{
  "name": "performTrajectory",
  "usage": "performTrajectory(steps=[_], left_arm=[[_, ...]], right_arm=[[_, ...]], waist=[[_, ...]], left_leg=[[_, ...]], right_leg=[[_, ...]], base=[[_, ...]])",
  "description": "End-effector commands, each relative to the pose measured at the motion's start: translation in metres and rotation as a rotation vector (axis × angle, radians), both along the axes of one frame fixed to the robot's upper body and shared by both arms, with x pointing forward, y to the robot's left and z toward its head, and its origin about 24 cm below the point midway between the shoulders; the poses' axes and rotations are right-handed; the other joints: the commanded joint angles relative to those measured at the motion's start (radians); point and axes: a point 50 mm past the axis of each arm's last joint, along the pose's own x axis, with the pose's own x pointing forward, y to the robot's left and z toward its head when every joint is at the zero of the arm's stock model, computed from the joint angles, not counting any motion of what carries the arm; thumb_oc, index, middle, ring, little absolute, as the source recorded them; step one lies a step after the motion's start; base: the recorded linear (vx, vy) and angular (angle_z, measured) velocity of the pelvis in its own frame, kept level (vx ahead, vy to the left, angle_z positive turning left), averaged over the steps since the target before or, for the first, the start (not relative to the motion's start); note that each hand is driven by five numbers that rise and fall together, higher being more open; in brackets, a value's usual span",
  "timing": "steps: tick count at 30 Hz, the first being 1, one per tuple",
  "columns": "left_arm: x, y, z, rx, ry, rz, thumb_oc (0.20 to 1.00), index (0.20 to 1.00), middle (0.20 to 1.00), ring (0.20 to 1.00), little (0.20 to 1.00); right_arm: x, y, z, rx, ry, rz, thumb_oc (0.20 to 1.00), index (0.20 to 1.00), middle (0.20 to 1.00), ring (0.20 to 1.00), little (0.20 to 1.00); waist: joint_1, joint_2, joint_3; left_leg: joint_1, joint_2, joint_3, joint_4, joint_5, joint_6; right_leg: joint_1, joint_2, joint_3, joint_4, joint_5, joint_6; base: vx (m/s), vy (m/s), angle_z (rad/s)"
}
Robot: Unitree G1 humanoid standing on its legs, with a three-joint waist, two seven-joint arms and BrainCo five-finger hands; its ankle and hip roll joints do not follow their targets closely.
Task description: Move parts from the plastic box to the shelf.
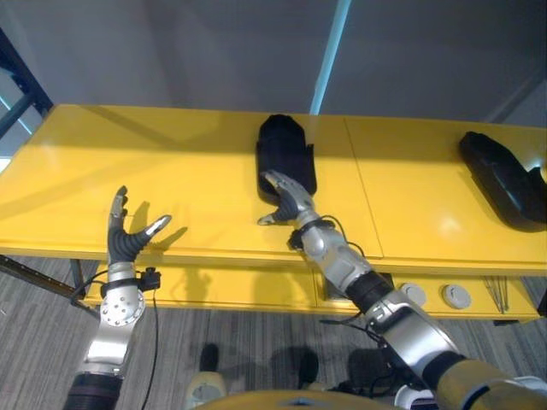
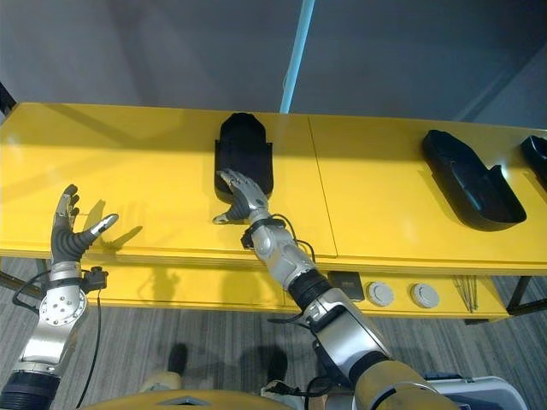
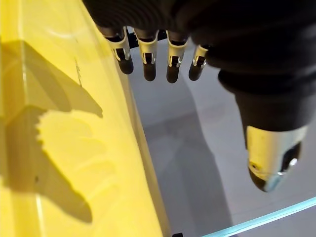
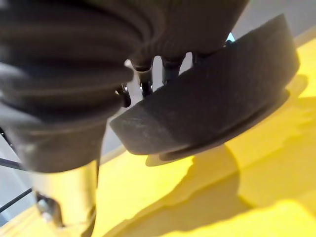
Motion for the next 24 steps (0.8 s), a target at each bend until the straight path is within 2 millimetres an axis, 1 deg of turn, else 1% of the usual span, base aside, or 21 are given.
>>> performTrajectory(steps=[1, 2, 3, 7, 8, 9, 10, 11, 12, 13, 14, 16, 17, 18, 19, 20, 21, 22, 23, 24], left_arm=[[0.006, 0.007, 0.03, 0.1, -0.121, -0.004, 1.0, 1.0, 1.0, 1.0, 1.0], [0.006, 0.007, 0.03, 0.1, -0.12, -0.005, 1.0, 1.0, 1.0, 1.0, 1.0], [0.007, 0.007, 0.031, 0.104, -0.126, -0.001, 1.0, 1.0, 1.0, 1.0, 1.0], [0.009, 0.006, 0.036, 0.133, -0.156, 0.013, 1.0, 1.0, 1.0, 1.0, 1.0], [0.009, 0.007, 0.039, 0.151, -0.173, 0.028, 1.0, 1.0, 1.0, 1.0, 1.0], [0.008, 0.009, 0.046, 0.183, -0.211, 0.057, 1.0, 1.0, 1.0, 1.0, 1.0], [0.008, 0.008, 0.045, 0.184, -0.21, 0.056, 1.0, 1.0, 1.0, 1.0, 1.0], [0.006, 0.011, 0.053, 0.219, -0.249, 0.076, 1.0, 1.0, 1.0, 1.0, 1.0], [0.005, 0.011, 0.056, 0.235, -0.267, 0.077, 1.0, 1.0, 1.0, 1.0, 1.0], [0.005, 0.01, 0.056, 0.235, -0.265, 0.075, 1.0, 1.0, 1.0, 1.0, 1.0], [0.002, 0.011, 0.061, 0.247, -0.292, 0.075, 1.0, 1.0, 1.0, 1.0, 1.0], [-0.004, 0.009, 0.068, 0.242, -0.335, 0.063, 1.0, 1.0, 1.0, 1.0, 1.0], [-0.008, 0.008, 0.072, 0.234, -0.363, 0.055, 1.0, 1.0, 1.0, 1.0, 1.0], [-0.011, 0.007, 0.075, 0.24, -0.38, 0.041, 1.0, 1.0, 1.0, 1.0, 1.0], [-0.011, 0.007, 0.075, 0.24, -0.38, 0.041, 1.0, 1.0, 1.0, 1.0, 1.0], [-0.013, 0.007, 0.076, 0.245, -0.384, 0.038, 1.0, 1.0, 1.0, 1.0, 1.0], [-0.016, 0.005, 0.077, 0.248, -0.39, 0.025, 1.0, 1.0, 1.0, 1.0, 1.0], [-0.019, 0.004, 0.076, 0.246, -0.39, 0.02, 1.0, 1.0, 1.0, 1.0, 1.0], [-0.019, 0.004, 0.075, 0.247, -0.387, 0.018, 1.0, 1.0, 1.0, 1.0, 1.0], [-0.019, 0.001, 0.073, 0.246, -0.381, 0.004, 1.0, 1.0, 1.0, 1.0, 1.0]], right_arm=[[0.002, 0.013, 0.056, 0.125, -0.212, 0.079, 1.0, 1.0, 1.0, 1.0, 1.0], [0.002, 0.012, 0.056, 0.125, -0.212, 0.078, 1.0, 1.0, 1.0, 1.0, 1.0], [0.0, 0.009, 0.061, 0.142, -0.237, 0.079, 1.0, 1.0, 1.0, 1.0, 1.0], [-0.017, -0.001, 0.09, 0.265, -0.378, 0.12, 1.0, 1.0, 1.0, 1.0, 1.0], [-0.023, -0.006, 0.1, 0.307, -0.423, 0.141, 1.0, 1.0, 1.0, 1.0, 1.0], [-0.038, -0.017, 0.119, 0.384, -0.515, 0.174, 1.0, 1.0, 1.0, 1.0, 1.0], [-0.039, -0.018, 0.119, 0.385, -0.513, 0.173, 1.0, 1.0, 1.0, 1.0, 1.0], [-0.057, -0.03, 0.133, 0.464, -0.579, 0.226, 1.0, 1.0, 1.0, 1.0, 1.0], [-0.067, -0.035, 0.136, 0.507, -0.587, 0.266, 1.0, 1.0, 1.0, 1.0, 1.0], [-0.068, -0.035, 0.136, 0.507, -0.583, 0.266, 1.0, 1.0, 1.0, 1.0, 1.0], [-0.077, -0.043, 0.137, 0.565, -0.571, 0.305, 1.0, 1.0, 1.0, 1.0, 1.0], [-0.092, -0.056, 0.134, 0.678, -0.516, 0.365, 1.0, 1.0, 1.0, 1.0, 1.0], [-0.101, -0.069, 0.126, 0.747, -0.466, 0.372, 1.0, 1.0, 1.0, 1.0, 1.0], [-0.107, -0.08, 0.118, 0.765, -0.434, 0.353, 1.0, 1.0, 1.0, 1.0, 1.0], [-0.107, -0.08, 0.118, 0.765, -0.434, 0.353, 1.0, 1.0, 1.0, 1.0, 1.0], [-0.11, -0.088, 0.11, 0.771, -0.414, 0.319, 1.0, 1.0, 1.0, 1.0, 1.0], [-0.114, -0.097, 0.101, 0.802, -0.374, 0.288, 1.0, 1.0, 1.0, 1.0, 1.0], [-0.114, -0.112, 0.074, 0.903, -0.281, 0.182, 1.0, 1.0, 1.0, 1.0, 1.0], [-0.115, -0.112, 0.073, 0.904, -0.278, 0.18, 1.0, 1.0, 1.0, 1.0, 1.0], [-0.117, -0.118, 0.051, 0.934, -0.212, 0.089, 1.0, 1.0, 1.0, 1.0, 1.0]], waist=[[-0.004, -0.041, 0.017], [-0.003, -0.041, 0.017], [-0.005, -0.04, 0.016], [-0.014, -0.041, 0.014], [-0.018, -0.042, 0.011], [-0.03, -0.046, 0.006], [-0.029, -0.046, 0.005], [-0.042, -0.049, -0.001], [-0.047, -0.051, -0.004], [-0.045, -0.05, -0.008], [-0.051, -0.052, -0.015], [-0.062, -0.053, -0.027], [-0.076, -0.052, -0.034], [-0.084, -0.05, -0.038], [-0.084, -0.05, -0.038], [-0.091, -0.048, -0.043], [-0.097, -0.046, -0.047], [-0.115, -0.039, -0.049], [-0.112, -0.04, -0.051], [-0.132, -0.034, -0.05]], left_leg=[[0.061, -0.034, 0.033, 0.001, -0.153, 0.055], [0.061, -0.034, 0.033, 0.001, -0.153, 0.055], [0.061, -0.033, 0.034, 0.001, -0.153, 0.055], [0.064, -0.033, 0.042, 0.001, -0.154, 0.055], [0.066, -0.033, 0.043, 0.001, -0.155, 0.055], [0.069, -0.033, 0.048, 0.001, -0.156, 0.055], [0.069, -0.033, 0.048, 0.001, -0.156, 0.055], [0.073, -0.033, 0.052, 0.001, -0.158, 0.055], [0.071, -0.034, 0.056, 0.001, -0.149, 0.056], [0.074, -0.033, 0.055, 0.001, -0.158, 0.055], [0.079, -0.033, 0.058, 0.001, -0.159, 0.055], [0.086, -0.033, 0.063, 0.001, -0.162, 0.054], [0.092, -0.032, 0.069, 0.001, -0.164, 0.053], [0.092, -0.033, 0.073, 0.001, -0.158, 0.054], [0.092, -0.033, 0.073, 0.001, -0.158, 0.054], [0.1, -0.03, 0.076, 0.001, -0.168, 0.052], [0.105, -0.029, 0.08, 0.001, -0.17, 0.051], [0.111, -0.028, 0.09, 0.001, -0.172, 0.051], [0.112, -0.028, 0.092, 0.001, -0.173, 0.051], [0.119, -0.027, 0.1, 0.001, -0.176, 0.052]], right_leg=[[0.139, -0.038, 0.014, 0.01, -0.185, 0.022], [0.139, -0.038, 0.014, 0.011, -0.185, 0.022], [0.139, -0.038, 0.015, 0.011, -0.184, 0.022], [0.139, -0.039, 0.016, 0.01, -0.183, 0.025], [0.139, -0.04, 0.017, 0.011, -0.182, 0.026], [0.138, -0.04, 0.021, 0.012, -0.182, 0.028], [0.138, -0.04, 0.021, 0.013, -0.183, 0.028], [0.137, -0.04, 0.027, 0.015, -0.183, 0.029], [0.131, -0.042, 0.028, 0.018, -0.176, 0.029], [0.135, -0.041, 0.029, 0.016, -0.183, 0.03], [0.135, -0.041, 0.031, 0.017, -0.183, 0.031], [0.138, -0.041, 0.033, 0.018, -0.184, 0.033], [0.141, -0.042, 0.037, 0.018, -0.185, 0.034], [0.139, -0.043, 0.039, 0.019, -0.179, 0.034], [0.139, -0.043, 0.039, 0.019, -0.179, 0.034], [0.146, -0.042, 0.041, 0.017, -0.185, 0.037], [0.147, -0.041, 0.043, 0.016, -0.186, 0.038], [0.147, -0.04, 0.049, 0.017, -0.185, 0.039], [0.147, -0.04, 0.051, 0.017, -0.185, 0.039], [0.144, -0.038, 0.061, 0.018, -0.184, 0.038]], base=[[0.0, 0.0, 0.0], [0.0, 0.0, 0.0], [0.0, 0.0, 0.0], [-0.01, 0.002, -0.02], [-0.02, 0.003, -0.04], [-0.01, 0.002, -0.05], [0.0, 0.0, 0.0], [-0.05, 0.011, -0.04], [-0.01, 0.006, -0.09], [-0.01, 0.001, -0.12], [0.03, -0.002, -0.11], [0.0, 0.006, -0.07], [-0.03, 0.012, -0.03], [-0.03, 0.011, -0.02], [0.01, 0.003, -0.09], [0.04, -0.002, -0.12], [0.02, 0.011, -0.18], [-0.02, 0.013, -0.16], [-0.04, 0.023, -0.14], [-0.02, 0.009, -0.17]])
